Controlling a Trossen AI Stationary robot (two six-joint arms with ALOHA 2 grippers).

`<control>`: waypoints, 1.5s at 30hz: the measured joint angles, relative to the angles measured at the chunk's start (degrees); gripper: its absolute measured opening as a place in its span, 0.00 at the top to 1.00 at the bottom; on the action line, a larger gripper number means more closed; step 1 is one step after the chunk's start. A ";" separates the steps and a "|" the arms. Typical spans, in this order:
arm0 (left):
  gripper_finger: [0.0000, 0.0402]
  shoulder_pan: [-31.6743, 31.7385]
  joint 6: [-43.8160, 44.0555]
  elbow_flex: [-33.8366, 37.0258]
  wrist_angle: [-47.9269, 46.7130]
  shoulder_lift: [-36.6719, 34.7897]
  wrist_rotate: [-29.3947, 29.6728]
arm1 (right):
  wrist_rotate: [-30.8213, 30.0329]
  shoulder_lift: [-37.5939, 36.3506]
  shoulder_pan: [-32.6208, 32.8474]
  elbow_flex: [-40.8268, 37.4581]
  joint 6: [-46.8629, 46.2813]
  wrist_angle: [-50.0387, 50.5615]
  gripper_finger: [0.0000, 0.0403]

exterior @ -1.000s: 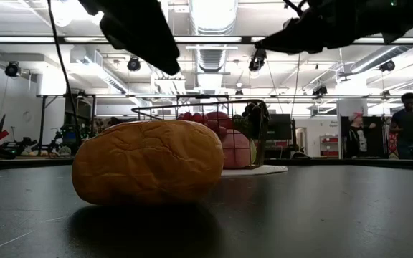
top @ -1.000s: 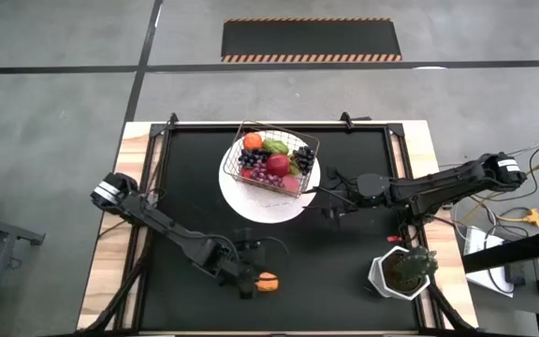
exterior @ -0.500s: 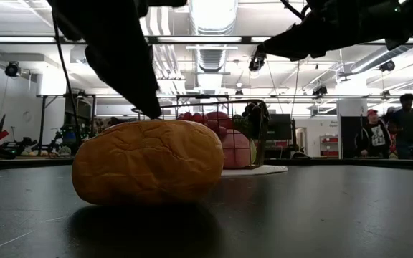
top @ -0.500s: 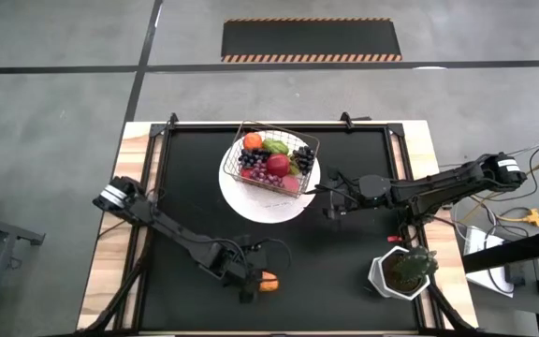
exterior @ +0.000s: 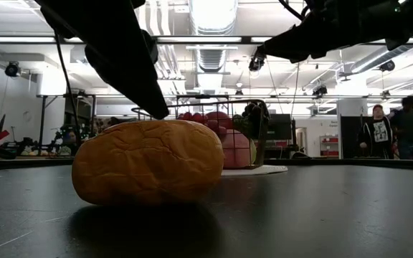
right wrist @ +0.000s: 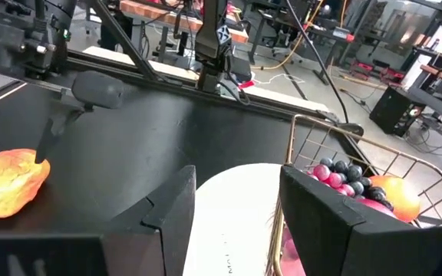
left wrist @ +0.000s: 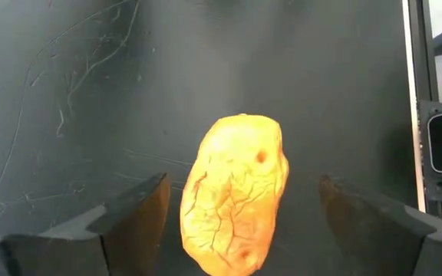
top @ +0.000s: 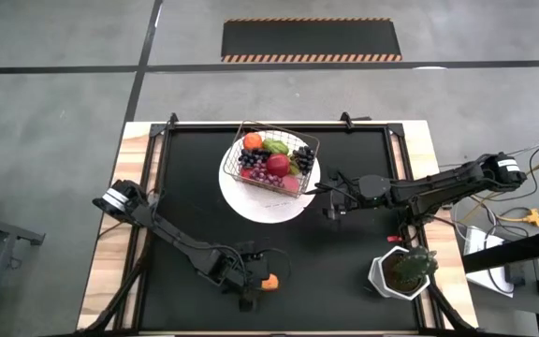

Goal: Build produce basket
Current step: Put the persimmon into the silver basket

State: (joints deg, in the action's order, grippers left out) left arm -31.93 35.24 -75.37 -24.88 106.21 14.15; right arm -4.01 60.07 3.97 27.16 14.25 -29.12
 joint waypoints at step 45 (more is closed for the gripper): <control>0.54 3.12 -35.13 9.55 7.56 -20.05 22.69 | 0.00 0.02 0.00 0.04 -2.19 0.05 0.56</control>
State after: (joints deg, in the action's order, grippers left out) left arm -28.81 0.11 -65.82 -17.32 86.17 36.84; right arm -4.01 60.10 3.97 27.20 12.06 -29.08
